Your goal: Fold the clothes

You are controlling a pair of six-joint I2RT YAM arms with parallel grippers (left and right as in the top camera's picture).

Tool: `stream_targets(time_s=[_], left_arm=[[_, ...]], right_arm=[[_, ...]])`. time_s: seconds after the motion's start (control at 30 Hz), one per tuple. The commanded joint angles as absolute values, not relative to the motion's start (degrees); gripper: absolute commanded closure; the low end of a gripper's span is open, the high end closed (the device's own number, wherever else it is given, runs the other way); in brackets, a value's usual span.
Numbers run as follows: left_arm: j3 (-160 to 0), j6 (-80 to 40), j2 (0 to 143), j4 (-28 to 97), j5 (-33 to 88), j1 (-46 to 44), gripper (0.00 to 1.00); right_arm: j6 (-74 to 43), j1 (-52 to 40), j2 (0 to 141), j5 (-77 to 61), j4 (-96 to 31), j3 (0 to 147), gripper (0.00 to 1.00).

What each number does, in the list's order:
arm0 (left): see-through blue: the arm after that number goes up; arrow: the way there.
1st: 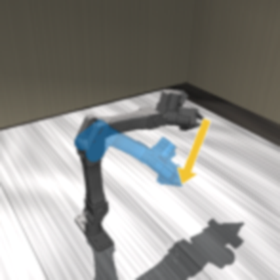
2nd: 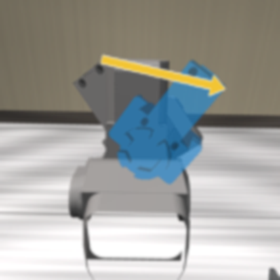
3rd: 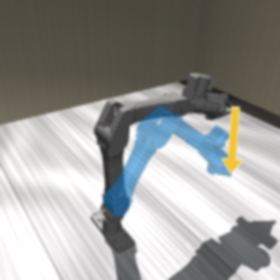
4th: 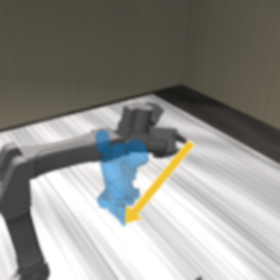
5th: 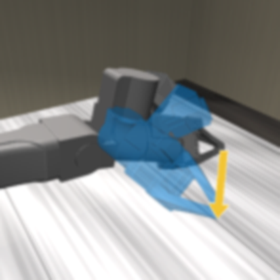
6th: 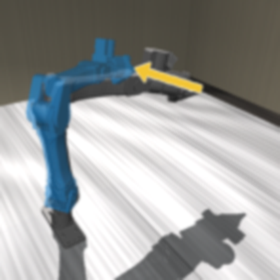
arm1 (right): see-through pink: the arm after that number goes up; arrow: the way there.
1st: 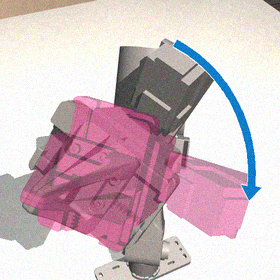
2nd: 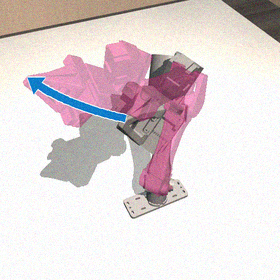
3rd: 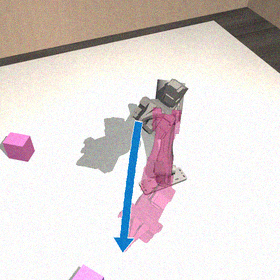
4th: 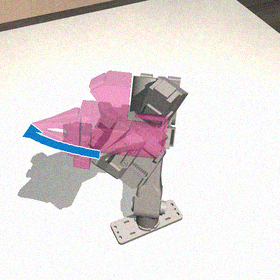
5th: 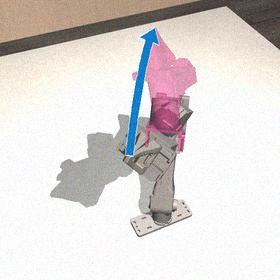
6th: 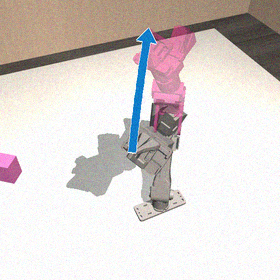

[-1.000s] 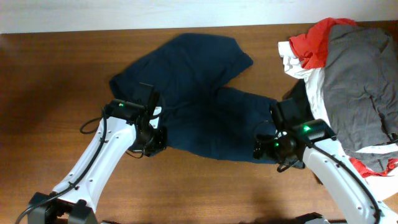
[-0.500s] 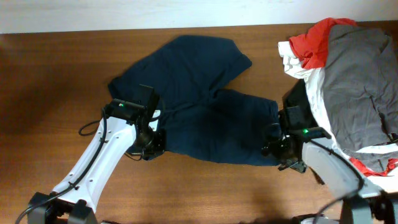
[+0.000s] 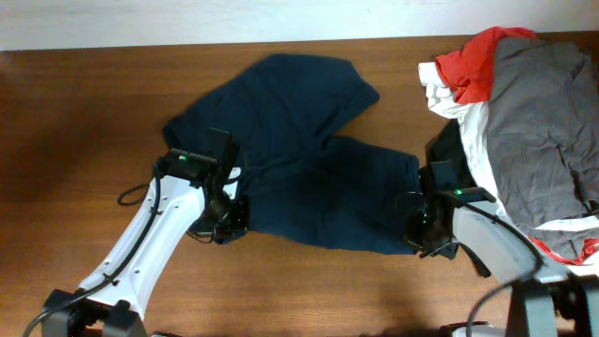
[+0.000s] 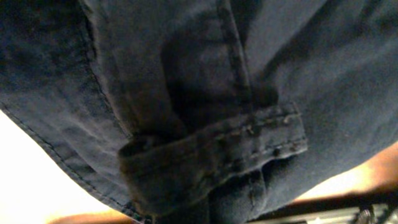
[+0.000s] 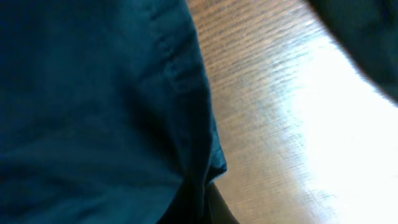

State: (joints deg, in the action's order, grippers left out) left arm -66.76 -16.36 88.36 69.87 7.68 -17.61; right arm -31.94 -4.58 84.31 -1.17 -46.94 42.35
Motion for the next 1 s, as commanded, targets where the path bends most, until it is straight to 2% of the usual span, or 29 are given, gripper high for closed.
stream_targets(time_s=[0.0,0.07,0.2,0.43,0.63,0.8,0.97], left_arm=[[-67.1,-17.4,87.8,73.5,12.6,-17.5,1.0],[-67.1,-23.9,87.7,77.8,12.7,-17.5,1.0],[-67.1,-28.6,86.7,82.2,12.7,-17.8,1.0],[-67.1,-36.8,76.9,82.0,10.7,-24.9,0.99],[-67.1,-43.9,68.1,81.4,-0.6,-29.1,1.0],[-67.1,-44.4,67.6,79.8,-5.5,-29.1,1.0],[-67.1,-44.4,69.1,73.5,-11.5,-29.1,1.0]], right_arm=[[-27.4,-3.9,78.0,-0.9,-50.4,48.8,0.96],[-22.4,-1.9,73.2,-0.9,-54.4,54.7,0.96],[-15.8,1.3,68.8,-1.8,-60.4,62.1,0.96],[-9.2,3.1,63.4,-4.1,-67.9,69.1,0.96],[-6.4,3.0,62.7,-8.0,-58.1,69.1,0.96],[-5.8,3.0,65.2,-10.7,-47.6,69.1,0.96],[-3.7,1.5,73.8,-16.3,-35.6,69.1,0.96]])
